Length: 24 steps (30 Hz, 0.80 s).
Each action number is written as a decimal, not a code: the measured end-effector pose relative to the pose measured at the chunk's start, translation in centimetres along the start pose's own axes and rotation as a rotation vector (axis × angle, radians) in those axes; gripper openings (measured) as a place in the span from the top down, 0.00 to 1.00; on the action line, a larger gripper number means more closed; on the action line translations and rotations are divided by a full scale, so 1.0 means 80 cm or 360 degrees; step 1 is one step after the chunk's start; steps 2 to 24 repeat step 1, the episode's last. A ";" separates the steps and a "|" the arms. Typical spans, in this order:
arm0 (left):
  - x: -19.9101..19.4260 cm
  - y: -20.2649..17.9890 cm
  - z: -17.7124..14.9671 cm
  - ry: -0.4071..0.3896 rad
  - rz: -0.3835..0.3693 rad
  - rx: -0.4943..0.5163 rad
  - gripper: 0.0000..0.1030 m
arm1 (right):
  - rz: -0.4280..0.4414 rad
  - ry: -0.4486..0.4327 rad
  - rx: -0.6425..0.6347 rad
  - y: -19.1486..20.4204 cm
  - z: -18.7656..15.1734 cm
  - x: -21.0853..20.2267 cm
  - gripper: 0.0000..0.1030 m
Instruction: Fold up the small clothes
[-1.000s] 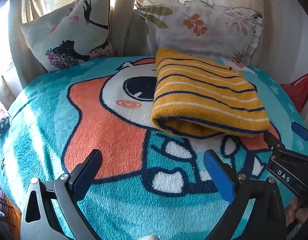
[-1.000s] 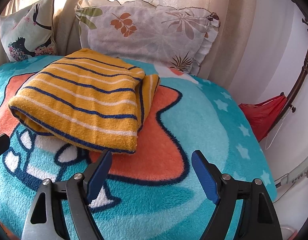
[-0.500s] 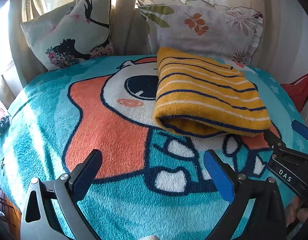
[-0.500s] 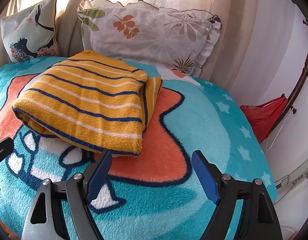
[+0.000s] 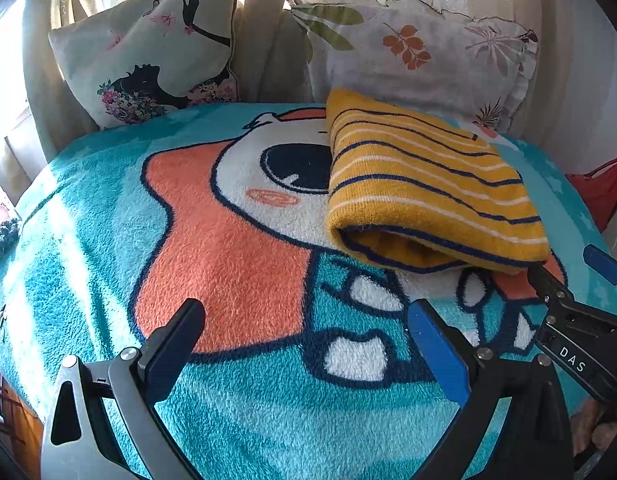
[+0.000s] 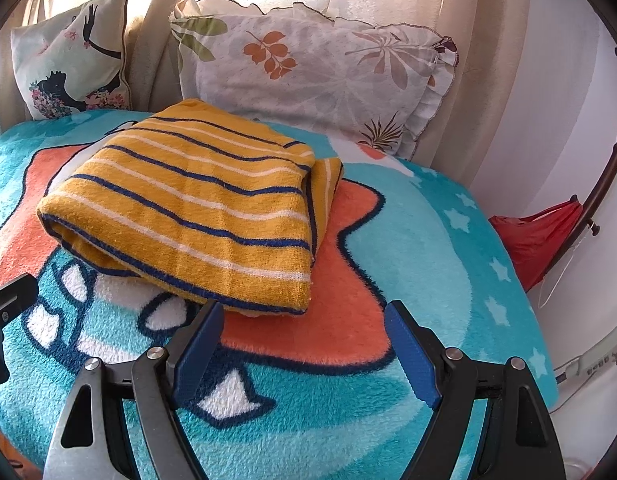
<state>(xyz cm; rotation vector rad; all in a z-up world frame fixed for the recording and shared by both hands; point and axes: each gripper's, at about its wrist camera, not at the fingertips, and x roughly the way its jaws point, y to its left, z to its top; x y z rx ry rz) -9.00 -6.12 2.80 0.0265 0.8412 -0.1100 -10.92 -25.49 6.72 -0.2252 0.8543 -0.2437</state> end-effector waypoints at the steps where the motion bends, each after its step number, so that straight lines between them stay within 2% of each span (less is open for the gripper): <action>1: 0.000 0.001 0.000 -0.0002 0.0004 0.0000 0.02 | 0.0006 0.0001 0.0002 0.000 0.000 0.000 0.17; 24: 0.000 0.001 0.000 -0.0002 0.0004 0.0000 0.02 | 0.0006 0.0001 0.0002 0.000 0.000 0.000 0.17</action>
